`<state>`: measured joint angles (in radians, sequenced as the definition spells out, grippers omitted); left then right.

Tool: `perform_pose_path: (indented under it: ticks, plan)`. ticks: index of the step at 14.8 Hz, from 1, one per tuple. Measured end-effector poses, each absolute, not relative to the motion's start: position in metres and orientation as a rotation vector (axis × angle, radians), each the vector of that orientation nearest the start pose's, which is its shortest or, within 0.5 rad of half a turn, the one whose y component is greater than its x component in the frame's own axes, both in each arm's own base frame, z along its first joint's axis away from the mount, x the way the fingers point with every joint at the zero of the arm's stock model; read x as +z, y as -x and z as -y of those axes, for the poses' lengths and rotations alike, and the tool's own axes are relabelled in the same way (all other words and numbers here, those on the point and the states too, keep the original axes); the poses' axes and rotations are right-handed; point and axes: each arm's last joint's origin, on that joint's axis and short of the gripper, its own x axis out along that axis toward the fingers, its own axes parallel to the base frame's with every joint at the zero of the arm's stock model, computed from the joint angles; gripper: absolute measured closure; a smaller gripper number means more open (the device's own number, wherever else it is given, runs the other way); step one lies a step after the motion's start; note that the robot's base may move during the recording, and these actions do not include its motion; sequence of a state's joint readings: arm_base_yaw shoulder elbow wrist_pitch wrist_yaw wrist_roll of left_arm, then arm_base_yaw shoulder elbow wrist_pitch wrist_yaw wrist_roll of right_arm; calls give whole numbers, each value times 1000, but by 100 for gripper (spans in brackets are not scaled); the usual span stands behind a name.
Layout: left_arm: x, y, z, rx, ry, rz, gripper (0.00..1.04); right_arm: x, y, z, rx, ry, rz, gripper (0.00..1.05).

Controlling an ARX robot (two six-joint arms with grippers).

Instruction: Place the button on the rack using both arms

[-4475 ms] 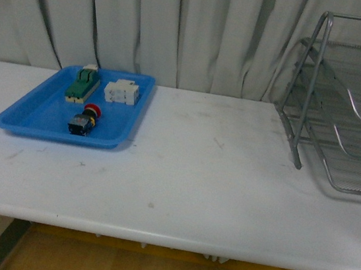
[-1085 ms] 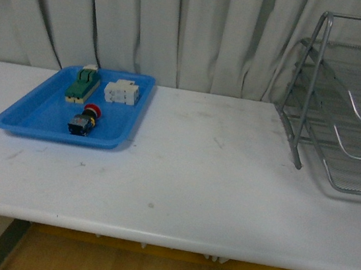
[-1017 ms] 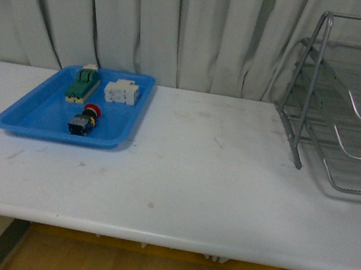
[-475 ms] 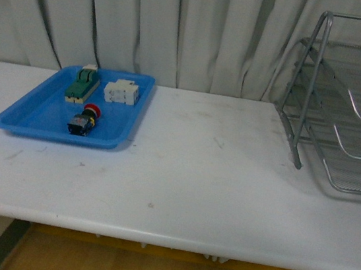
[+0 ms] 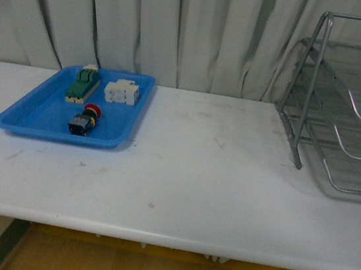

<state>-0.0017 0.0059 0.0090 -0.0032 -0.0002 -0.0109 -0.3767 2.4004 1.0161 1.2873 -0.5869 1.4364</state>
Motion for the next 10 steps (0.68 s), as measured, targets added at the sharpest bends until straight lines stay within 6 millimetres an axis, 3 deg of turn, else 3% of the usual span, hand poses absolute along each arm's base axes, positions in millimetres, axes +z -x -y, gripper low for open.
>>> perform_pose_path:
  ticks: [3,10]
  plan:
    - [166,-98,0,-2,11,0,7,38,-389,138,99,-1483,-223,100]
    - [166,-98,0,-2,11,0,7,37,-386,137,90,-1496,-225,101]
